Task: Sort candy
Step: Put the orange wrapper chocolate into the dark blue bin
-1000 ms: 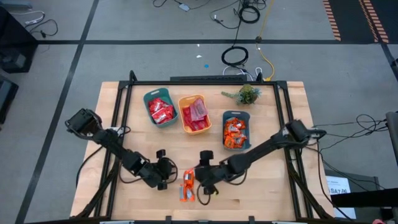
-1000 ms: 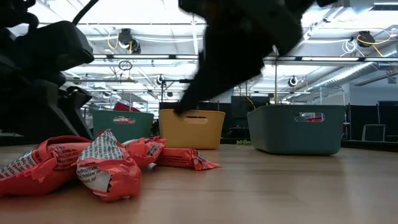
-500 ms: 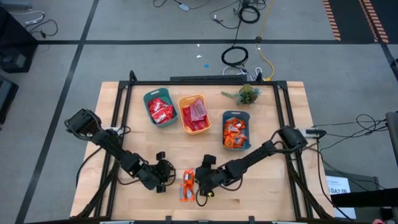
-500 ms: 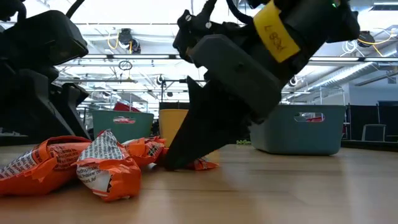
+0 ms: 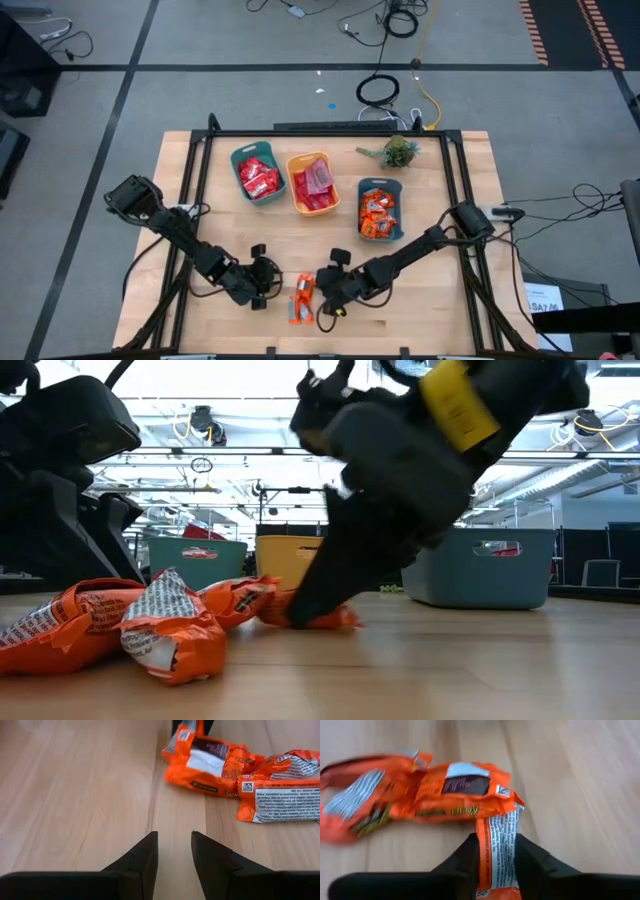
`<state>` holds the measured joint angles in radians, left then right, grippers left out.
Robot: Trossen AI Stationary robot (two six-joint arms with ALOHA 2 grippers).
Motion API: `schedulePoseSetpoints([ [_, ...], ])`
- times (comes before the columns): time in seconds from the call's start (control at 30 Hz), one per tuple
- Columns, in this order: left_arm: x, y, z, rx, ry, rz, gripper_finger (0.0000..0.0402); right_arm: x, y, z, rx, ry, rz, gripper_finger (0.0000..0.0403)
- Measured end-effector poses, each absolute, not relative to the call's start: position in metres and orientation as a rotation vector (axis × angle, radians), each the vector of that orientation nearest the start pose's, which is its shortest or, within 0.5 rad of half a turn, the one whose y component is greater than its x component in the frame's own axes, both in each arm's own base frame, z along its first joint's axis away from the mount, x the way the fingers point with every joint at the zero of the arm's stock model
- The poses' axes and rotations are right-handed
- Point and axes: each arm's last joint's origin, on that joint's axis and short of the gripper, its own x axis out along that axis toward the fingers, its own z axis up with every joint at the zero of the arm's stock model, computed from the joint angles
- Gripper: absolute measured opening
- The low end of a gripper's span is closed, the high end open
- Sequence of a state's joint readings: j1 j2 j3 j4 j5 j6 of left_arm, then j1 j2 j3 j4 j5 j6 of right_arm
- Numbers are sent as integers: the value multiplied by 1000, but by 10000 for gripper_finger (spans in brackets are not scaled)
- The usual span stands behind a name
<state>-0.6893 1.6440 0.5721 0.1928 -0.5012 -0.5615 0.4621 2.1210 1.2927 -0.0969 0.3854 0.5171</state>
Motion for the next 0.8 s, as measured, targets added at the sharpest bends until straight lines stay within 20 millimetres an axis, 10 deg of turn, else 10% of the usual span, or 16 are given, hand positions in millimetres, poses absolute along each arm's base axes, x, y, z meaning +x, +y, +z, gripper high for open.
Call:
schedulePoseSetpoints([
  [0.3, 216, -160, 109, -47, 736, 32, 128, 364, 177, 161, 107, 850, -184, 78],
  [0.8, 216, -160, 109, -48, 736, 32, 128, 281, 138, 250, 207, 780, -730, 72],
])
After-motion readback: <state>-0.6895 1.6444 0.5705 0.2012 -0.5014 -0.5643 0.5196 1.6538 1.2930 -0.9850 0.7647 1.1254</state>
